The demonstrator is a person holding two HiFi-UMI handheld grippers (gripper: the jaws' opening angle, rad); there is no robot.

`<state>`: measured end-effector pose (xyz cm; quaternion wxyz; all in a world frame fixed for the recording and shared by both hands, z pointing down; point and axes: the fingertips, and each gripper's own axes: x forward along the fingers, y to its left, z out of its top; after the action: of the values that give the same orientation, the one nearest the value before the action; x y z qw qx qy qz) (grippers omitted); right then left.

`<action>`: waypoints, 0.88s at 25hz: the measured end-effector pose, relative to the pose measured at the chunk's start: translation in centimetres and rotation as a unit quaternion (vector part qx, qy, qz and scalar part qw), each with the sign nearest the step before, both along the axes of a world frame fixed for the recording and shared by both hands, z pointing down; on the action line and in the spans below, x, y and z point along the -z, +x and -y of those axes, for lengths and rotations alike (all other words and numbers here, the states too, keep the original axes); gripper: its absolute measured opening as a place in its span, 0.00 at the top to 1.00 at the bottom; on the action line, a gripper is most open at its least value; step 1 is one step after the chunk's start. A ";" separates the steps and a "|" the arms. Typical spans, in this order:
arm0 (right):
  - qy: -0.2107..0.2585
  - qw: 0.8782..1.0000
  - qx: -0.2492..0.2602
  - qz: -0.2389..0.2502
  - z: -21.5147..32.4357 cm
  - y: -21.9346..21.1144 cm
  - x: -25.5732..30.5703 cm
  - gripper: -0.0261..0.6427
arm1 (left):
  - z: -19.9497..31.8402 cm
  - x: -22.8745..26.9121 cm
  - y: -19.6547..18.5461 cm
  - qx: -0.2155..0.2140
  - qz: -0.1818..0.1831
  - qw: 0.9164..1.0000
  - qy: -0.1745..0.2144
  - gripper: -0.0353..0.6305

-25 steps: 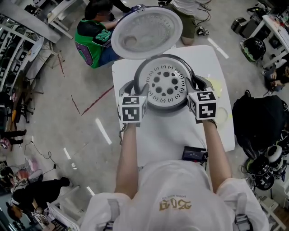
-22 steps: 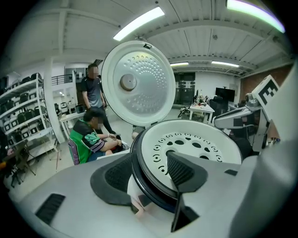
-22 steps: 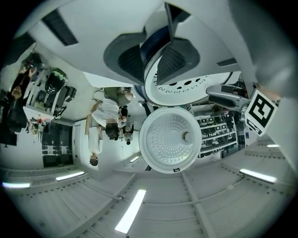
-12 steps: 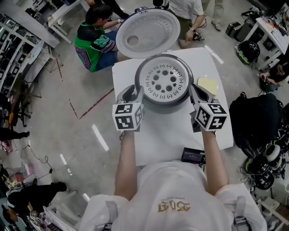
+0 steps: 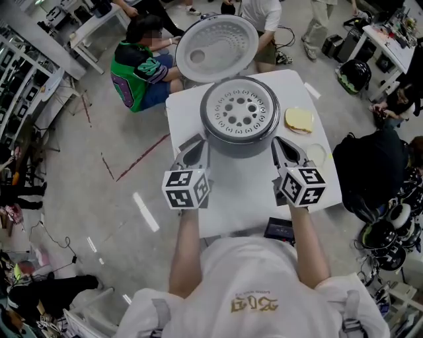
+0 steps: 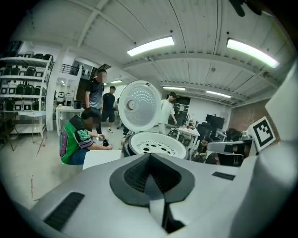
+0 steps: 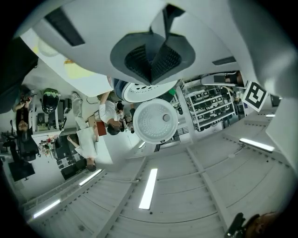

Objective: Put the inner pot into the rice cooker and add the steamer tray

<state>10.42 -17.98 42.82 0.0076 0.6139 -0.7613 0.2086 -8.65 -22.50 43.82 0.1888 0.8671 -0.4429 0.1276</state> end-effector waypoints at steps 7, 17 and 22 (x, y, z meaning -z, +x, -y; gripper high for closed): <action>-0.001 1.000 -0.011 0.008 -3.3 -0.9 0.0 0.94 | -3.5 0.7 0.4 -0.017 -0.054 0.998 0.010 0.92; 0.001 1.000 -0.017 0.003 -5.7 -1.3 0.1 0.94 | -5.6 0.7 1.0 -0.030 -0.063 0.998 0.005 0.92; -0.002 1.000 -0.016 0.002 -5.7 -1.7 0.4 0.94 | -5.5 0.9 0.9 -0.033 -0.065 0.997 0.003 0.92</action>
<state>8.77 -12.32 42.45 0.0035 0.6254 -0.7511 0.2112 -7.75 -17.04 42.94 0.2107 0.8882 -0.4012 0.0759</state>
